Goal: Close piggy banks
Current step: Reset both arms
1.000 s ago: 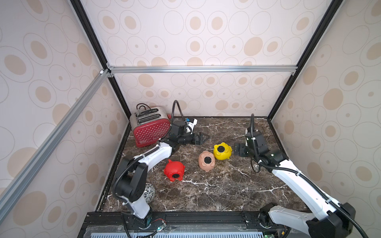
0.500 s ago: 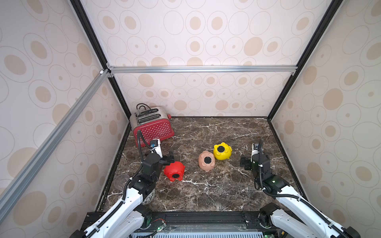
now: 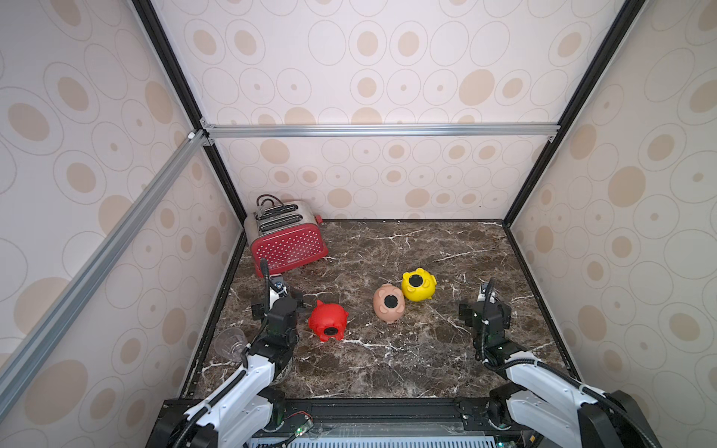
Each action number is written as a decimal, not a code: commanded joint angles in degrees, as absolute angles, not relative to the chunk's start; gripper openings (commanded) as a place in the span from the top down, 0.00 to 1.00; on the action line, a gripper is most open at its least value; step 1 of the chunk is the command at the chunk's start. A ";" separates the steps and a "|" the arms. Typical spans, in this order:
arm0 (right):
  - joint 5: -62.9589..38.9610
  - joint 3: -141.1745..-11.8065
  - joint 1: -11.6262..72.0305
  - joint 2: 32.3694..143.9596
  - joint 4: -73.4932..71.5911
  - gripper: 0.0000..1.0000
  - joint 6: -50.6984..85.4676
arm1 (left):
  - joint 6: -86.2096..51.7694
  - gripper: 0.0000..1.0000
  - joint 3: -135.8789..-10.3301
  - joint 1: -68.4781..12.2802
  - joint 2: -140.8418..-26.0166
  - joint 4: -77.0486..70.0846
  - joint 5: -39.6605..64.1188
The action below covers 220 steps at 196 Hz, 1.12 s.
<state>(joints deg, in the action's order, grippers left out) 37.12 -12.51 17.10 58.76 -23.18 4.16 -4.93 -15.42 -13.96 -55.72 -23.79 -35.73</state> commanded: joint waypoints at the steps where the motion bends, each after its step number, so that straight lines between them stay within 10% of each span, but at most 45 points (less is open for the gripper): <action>1: 36.49 -12.14 14.38 62.32 -37.43 0.00 2.71 | -3.39 0.01 -13.94 -8.70 -61.84 -34.69 -30.32; 76: 27.88 -13.70 9.83 87.24 -69.00 0.02 -2.54 | -1.81 0.01 -18.72 -1.65 -84.55 -55.92 -17.06; 220: 12.74 -23.58 3.87 88.04 -46.68 0.00 0.77 | -2.37 0.01 -24.69 0.81 -88.23 -47.56 -10.02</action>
<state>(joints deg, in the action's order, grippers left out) 13.63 -23.86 3.88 89.10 -47.44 0.78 -2.44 -24.12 0.60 -88.44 -47.40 -10.50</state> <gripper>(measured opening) 0.997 0.994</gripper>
